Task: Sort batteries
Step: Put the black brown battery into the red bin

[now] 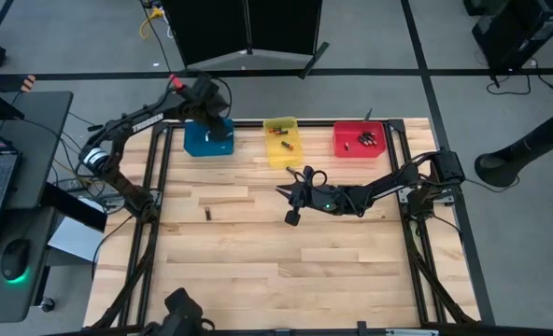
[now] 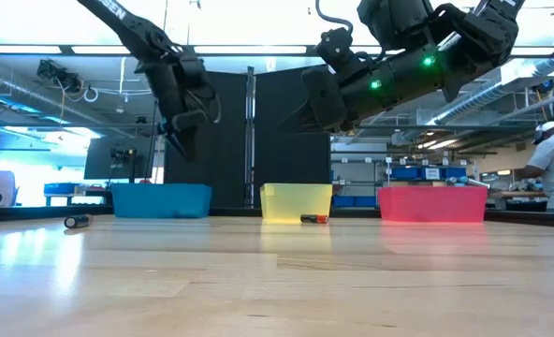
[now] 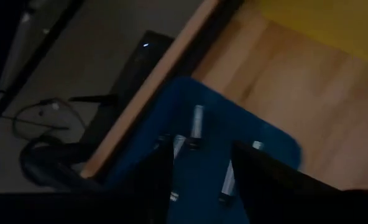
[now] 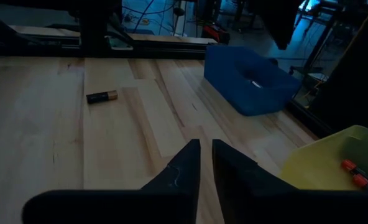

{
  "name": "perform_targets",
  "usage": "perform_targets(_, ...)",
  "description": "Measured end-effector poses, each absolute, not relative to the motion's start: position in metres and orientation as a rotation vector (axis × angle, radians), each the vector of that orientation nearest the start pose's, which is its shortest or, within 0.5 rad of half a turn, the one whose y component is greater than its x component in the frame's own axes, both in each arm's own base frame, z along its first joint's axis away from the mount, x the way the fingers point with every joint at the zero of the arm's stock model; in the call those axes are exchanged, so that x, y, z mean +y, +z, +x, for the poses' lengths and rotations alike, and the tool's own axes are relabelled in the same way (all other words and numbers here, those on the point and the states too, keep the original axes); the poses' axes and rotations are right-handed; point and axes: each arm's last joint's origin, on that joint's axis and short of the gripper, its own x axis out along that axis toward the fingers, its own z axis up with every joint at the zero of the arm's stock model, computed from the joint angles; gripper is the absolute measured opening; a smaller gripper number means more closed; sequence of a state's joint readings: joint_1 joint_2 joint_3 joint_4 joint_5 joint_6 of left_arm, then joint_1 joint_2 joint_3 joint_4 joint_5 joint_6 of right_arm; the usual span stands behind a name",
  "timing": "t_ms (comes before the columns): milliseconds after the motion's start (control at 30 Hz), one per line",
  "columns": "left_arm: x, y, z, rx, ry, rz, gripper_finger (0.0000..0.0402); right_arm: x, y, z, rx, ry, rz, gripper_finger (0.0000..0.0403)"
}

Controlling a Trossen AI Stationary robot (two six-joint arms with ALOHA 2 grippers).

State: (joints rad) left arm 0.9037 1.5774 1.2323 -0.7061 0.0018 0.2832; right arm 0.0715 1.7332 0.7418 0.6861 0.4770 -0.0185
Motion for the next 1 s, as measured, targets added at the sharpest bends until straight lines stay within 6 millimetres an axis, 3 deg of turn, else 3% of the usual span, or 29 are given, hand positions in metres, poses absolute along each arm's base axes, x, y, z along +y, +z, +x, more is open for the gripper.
perform_targets(300, 0.2, 0.253, 0.199, 1.071, 0.561, -0.257, 0.0145, 0.01, 0.164, 0.336, 0.298, -0.402, -0.094, 0.0008)
perform_targets(467, 0.166, 0.253, 0.199, 1.011, 0.561, -0.311, 0.0141, 0.01, 0.164, 0.336, 0.298, -0.402, -0.093, 0.0045)
perform_targets(700, 0.13, 0.235, 0.189, 0.988, 0.654, -0.342, 0.0142, 0.01, 0.164, 0.336, 0.298, -0.402, -0.093, 0.0089)
perform_targets(1000, 0.102, 0.211, 0.18, 1.007, 0.749, -0.493, 0.0143, 0.01, 0.164, 0.336, 0.297, -0.402, -0.093, 0.0027)
